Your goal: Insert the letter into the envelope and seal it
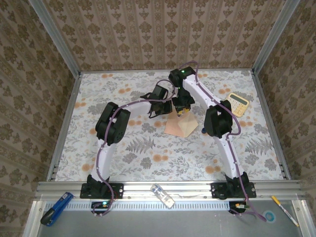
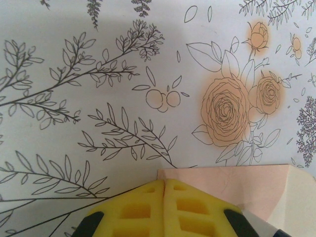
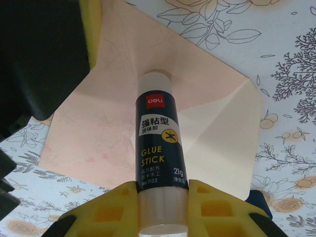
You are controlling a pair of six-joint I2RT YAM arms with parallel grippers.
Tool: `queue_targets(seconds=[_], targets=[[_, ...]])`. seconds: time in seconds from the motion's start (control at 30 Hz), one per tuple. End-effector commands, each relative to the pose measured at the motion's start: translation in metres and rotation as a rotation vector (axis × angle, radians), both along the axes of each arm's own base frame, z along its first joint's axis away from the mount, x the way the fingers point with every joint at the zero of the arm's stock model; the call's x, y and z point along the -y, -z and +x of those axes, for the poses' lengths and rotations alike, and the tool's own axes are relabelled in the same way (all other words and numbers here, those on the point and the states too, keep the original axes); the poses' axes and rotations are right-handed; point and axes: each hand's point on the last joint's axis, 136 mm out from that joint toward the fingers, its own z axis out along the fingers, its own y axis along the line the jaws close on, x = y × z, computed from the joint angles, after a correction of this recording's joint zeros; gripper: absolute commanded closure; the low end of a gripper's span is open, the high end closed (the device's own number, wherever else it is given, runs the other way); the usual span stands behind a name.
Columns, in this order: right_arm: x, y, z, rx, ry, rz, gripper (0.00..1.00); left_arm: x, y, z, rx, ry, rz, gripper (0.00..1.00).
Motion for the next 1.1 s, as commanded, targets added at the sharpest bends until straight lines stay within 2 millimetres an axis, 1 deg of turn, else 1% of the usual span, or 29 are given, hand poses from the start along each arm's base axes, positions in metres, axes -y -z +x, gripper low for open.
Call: queue_targets(seconds=[0.0,0.17,0.27,0.3,0.33,0.43,0.53,0.67,0.83,0.97,1.07], targets=[[0.014,0.022,0.015,0.028,0.017,-0.068,0.96,-0.019,0.033,-0.025,-0.109,0.006,0.098,1.0],[0.017,-0.001,0.02,0.083,0.044,-0.044,0.95,-0.017,0.018,-0.022,-0.086,-0.001,0.076,1.0],[0.02,-0.013,0.02,0.113,0.057,-0.036,0.95,-0.015,0.004,-0.019,-0.065,-0.006,0.054,0.99],[0.022,-0.017,0.02,0.124,0.063,-0.035,0.95,-0.013,-0.002,-0.018,-0.057,-0.006,0.042,0.96],[0.024,-0.021,0.021,0.135,0.066,-0.034,0.95,-0.013,-0.008,-0.017,-0.047,-0.006,0.035,0.89],[0.029,-0.03,0.021,0.162,0.083,-0.031,0.95,-0.012,-0.026,-0.014,-0.019,-0.01,0.013,0.75],[0.033,-0.037,0.022,0.181,0.097,-0.022,0.95,-0.012,-0.042,-0.012,0.01,-0.015,-0.008,0.65],[0.037,-0.041,0.021,0.186,0.104,-0.017,0.95,-0.015,-0.059,-0.011,0.034,-0.021,-0.024,0.63],[0.04,-0.048,0.021,0.207,0.12,-0.004,0.95,-0.026,-0.076,-0.011,0.054,-0.041,-0.04,0.59],[0.042,-0.058,0.021,0.237,0.136,0.026,0.95,-0.035,-0.097,-0.012,0.073,-0.057,-0.088,0.45],[0.042,-0.072,0.021,0.279,0.154,0.059,0.95,-0.044,-0.119,-0.014,0.083,-0.077,-0.155,0.34]])
